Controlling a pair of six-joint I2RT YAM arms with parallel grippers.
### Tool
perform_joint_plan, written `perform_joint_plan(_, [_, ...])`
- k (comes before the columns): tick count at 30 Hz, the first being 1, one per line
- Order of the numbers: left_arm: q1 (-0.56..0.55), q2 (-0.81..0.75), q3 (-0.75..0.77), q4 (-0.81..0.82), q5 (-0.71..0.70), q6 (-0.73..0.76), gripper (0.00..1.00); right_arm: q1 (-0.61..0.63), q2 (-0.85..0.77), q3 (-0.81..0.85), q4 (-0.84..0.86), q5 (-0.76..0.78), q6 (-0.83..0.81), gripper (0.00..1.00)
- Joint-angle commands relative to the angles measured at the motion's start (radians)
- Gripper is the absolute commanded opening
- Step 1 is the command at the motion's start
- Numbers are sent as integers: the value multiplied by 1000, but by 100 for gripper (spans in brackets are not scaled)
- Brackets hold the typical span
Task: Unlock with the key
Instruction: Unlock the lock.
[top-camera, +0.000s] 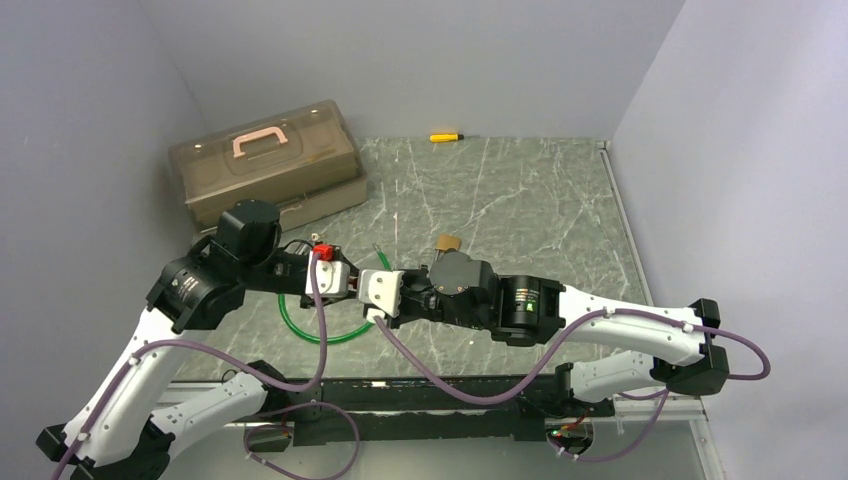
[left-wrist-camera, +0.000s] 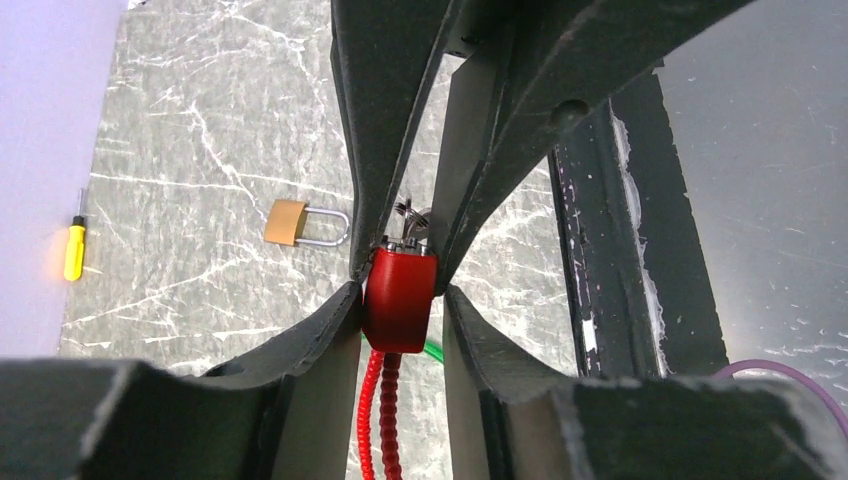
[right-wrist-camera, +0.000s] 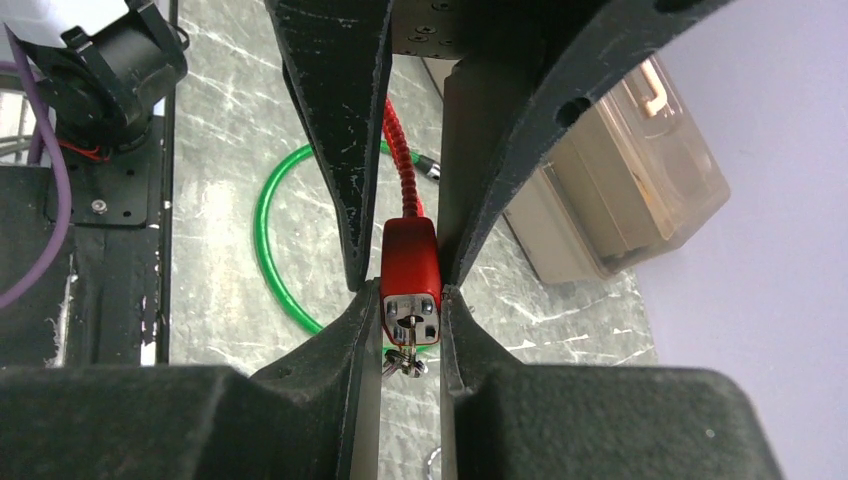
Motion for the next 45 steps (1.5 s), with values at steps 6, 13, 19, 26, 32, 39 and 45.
perform_joint_plan(6, [21, -25, 14, -16, 119, 22, 19, -37, -28, 39, 109, -124, 75, 0])
perform_joint_plan(13, [45, -44, -10, -40, 179, 35, 42, -88, -56, 54, 85, -255, 102, 0])
perform_joint_plan(19, [51, -47, -8, -66, 195, 67, 51, -94, -37, 78, 59, -302, 100, 0])
perform_joint_plan(26, [61, -58, -29, -44, 171, 56, 34, -95, -19, 90, 54, -326, 104, 0])
perform_joint_plan(32, [71, -63, -43, 5, 128, 17, 3, -95, -11, 98, 64, -366, 114, 5])
perform_joint_plan(39, [87, -75, -56, 57, 90, -62, 0, -114, -89, 103, 26, -373, 92, 48])
perform_joint_plan(45, [97, -73, -48, 83, 86, -109, 0, -172, -157, 100, -36, -425, 116, 53])
